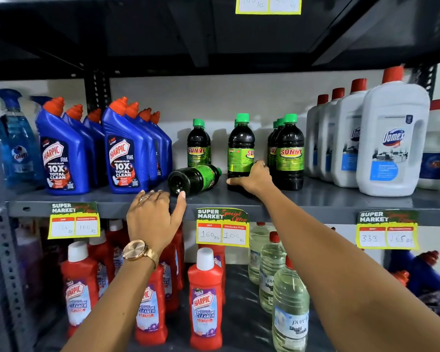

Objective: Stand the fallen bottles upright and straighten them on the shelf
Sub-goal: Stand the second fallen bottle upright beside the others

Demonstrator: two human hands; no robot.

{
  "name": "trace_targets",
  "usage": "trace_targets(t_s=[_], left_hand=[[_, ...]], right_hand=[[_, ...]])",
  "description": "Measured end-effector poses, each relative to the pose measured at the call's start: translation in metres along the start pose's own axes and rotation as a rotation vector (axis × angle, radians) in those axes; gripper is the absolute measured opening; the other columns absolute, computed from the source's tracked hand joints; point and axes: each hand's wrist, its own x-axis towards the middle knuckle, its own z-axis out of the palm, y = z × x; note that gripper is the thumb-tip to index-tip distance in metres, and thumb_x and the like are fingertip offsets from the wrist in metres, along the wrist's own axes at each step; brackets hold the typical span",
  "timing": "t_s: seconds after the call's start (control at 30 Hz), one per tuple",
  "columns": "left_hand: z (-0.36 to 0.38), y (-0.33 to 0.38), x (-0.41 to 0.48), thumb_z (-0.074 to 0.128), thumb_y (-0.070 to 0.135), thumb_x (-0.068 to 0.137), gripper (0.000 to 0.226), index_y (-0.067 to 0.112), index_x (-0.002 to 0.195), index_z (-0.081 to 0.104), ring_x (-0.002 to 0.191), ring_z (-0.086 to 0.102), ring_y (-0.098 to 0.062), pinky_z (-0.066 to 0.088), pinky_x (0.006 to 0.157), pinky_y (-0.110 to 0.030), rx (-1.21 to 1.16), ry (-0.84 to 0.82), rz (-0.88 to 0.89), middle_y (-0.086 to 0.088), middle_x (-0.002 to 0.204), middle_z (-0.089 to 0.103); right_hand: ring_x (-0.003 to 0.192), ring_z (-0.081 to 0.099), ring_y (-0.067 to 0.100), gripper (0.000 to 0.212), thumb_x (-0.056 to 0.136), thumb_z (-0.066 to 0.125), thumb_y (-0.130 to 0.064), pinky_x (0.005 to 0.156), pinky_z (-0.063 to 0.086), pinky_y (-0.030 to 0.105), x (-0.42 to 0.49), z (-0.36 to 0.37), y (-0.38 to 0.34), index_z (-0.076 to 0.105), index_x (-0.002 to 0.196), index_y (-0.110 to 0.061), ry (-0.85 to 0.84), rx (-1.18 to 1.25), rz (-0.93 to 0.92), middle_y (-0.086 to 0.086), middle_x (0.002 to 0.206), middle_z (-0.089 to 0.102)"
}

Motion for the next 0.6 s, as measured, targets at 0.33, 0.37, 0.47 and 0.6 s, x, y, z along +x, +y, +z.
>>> trace_targets(t_s=[0.33, 0.37, 0.47, 0.6], left_hand=[[-0.0028, 0.0001, -0.0002, 0.034, 0.048, 0.091, 0.057, 0.007, 0.074, 0.070, 0.070, 0.066, -0.028, 0.049, 0.073, -0.035, -0.010, -0.061, -0.010, -0.009, 0.073, 0.072], [-0.0032, 0.0002, -0.0001, 0.034, 0.048, 0.091, 0.057, 0.007, 0.075, 0.070, 0.071, 0.066, -0.028, 0.049, 0.074, -0.035, -0.010, -0.067, -0.011, -0.009, 0.074, 0.072], [-0.0042, 0.0004, 0.0000, 0.033, 0.048, 0.091, 0.057, 0.007, 0.075, 0.070, 0.072, 0.066, -0.028, 0.049, 0.075, -0.036, -0.016, -0.078, -0.013, -0.010, 0.075, 0.073], [-0.0050, -0.0003, 0.0007, 0.032, 0.048, 0.091, 0.058, 0.007, 0.077, 0.070, 0.075, 0.066, -0.027, 0.048, 0.077, -0.036, -0.028, -0.100, -0.018, -0.009, 0.077, 0.073]], right_hand=[[0.126, 0.047, 0.037, 0.097, 0.065, 0.084, -0.039, 0.103, 0.043, 0.042, -0.0035, 0.0005, 0.0001, 0.031, 0.134, 0.004, -0.026, -0.009, -0.048, 0.023, 0.136, 0.045], [0.127, 0.045, 0.036, 0.101, 0.064, 0.084, -0.042, 0.105, 0.042, 0.042, -0.0045, 0.0011, -0.0012, 0.029, 0.136, 0.004, -0.025, -0.008, -0.044, 0.023, 0.137, 0.043], [0.107, 0.051, 0.027, 0.083, 0.069, 0.081, -0.032, 0.086, 0.046, 0.034, -0.0030, -0.0011, 0.0003, 0.036, 0.129, 0.002, -0.053, 0.101, -0.010, 0.019, 0.130, 0.051], [0.113, 0.055, 0.033, 0.082, 0.065, 0.085, -0.028, 0.091, 0.049, 0.040, -0.0023, -0.0042, 0.0024, 0.039, 0.125, 0.002, -0.002, 0.115, 0.004, 0.019, 0.127, 0.055]])
